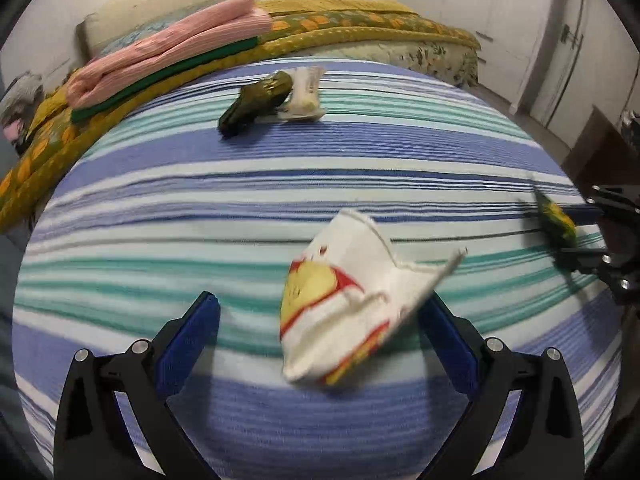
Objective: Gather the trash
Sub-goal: 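Carry the cup and cracker bag to the blue wastebasket and release both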
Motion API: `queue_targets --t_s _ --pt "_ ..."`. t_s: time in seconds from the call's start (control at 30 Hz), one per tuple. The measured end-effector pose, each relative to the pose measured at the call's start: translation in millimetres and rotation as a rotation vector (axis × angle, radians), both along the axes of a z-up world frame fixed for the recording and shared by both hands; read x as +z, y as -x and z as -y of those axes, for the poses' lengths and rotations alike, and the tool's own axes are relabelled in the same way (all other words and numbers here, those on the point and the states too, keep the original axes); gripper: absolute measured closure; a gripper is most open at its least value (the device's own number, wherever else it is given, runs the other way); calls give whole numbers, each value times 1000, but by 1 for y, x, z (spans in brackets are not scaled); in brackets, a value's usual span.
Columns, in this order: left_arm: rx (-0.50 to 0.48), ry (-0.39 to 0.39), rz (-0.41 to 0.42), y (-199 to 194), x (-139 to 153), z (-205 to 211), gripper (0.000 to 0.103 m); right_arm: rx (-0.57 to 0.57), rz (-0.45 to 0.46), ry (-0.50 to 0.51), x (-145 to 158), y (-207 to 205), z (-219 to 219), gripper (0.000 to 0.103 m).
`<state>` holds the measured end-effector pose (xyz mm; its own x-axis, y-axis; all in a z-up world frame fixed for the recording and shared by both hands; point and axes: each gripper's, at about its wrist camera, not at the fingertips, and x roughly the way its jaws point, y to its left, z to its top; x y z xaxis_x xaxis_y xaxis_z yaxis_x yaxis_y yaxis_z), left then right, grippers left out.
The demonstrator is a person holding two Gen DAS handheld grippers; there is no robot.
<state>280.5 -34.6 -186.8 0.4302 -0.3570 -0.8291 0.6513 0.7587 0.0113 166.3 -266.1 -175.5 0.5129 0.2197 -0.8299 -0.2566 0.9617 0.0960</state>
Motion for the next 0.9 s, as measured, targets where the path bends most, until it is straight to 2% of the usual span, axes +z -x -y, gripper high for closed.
queue_targets --t_s 0.07,0.13,0.17,0.2,0.27,0.47,0.53,0.57,0.6,0.7,0.9 --pt "-22 10 8 2 3 4 22 -10 7 -15 0 0 3 56" --pt "-21 18 15 6 6 6 52 -13 13 -10 0 0 5 52" --pt "-16 20 15 7 7 7 55 -12 15 -7 -1 1 6 48" --pt "-6 22 14 10 7 7 56 -14 15 -7 -1 2 8 40" --pt "15 19 31 16 7 10 57 -22 12 -13 -1 1 11 32" --pt "69 54 21 42 8 15 58 7 11 -11 1 0 4 33" --pt "85 51 22 51 9 19 58 5 1 8 -3 -1 1 45" --pt "88 50 21 55 9 21 58 -13 15 12 -2 0 3 55" --pt "93 52 16 60 9 24 58 -22 10 -11 -1 0 5 59" --pt "110 63 6 71 11 31 58 -42 21 -42 5 5 11 62" --pt "169 87 4 92 16 49 58 -71 26 -85 11 22 26 62"
